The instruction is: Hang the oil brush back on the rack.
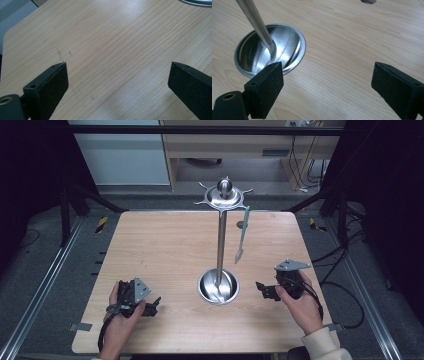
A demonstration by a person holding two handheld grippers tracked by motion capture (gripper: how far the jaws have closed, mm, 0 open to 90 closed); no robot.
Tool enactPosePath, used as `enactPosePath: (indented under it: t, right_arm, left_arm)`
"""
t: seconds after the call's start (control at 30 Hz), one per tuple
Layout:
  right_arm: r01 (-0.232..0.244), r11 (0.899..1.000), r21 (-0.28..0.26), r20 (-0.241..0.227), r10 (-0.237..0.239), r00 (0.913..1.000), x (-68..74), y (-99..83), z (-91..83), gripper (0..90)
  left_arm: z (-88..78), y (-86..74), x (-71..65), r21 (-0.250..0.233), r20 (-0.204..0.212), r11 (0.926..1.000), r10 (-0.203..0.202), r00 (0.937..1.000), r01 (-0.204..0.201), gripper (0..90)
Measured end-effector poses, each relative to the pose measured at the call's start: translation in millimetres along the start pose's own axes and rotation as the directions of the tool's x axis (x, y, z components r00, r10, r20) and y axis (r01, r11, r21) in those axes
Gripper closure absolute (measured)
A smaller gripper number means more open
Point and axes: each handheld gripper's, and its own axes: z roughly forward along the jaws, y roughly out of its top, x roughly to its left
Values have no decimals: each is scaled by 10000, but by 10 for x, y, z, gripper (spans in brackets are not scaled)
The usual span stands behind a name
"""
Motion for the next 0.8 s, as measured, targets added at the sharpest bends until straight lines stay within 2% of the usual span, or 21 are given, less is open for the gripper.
enactPosePath:
  t: [0.2,0.57,0.8]
  right_arm:
    - [-319,9993,174,43,318,9995,-55,-40,132,112]
    - [-364,9991,227,219,359,9991,-128,-49,311,114]
    - [-575,9982,170,379,568,9977,-176,-50,400,117]
  left_arm:
    - [2,0,0,4,20,10000,8,10000,-8,25]
    - [2,-1,1,-8,4,10000,3,10000,-3,25]
    - [2,0,1,-7,19,10000,12,10000,-12,25]
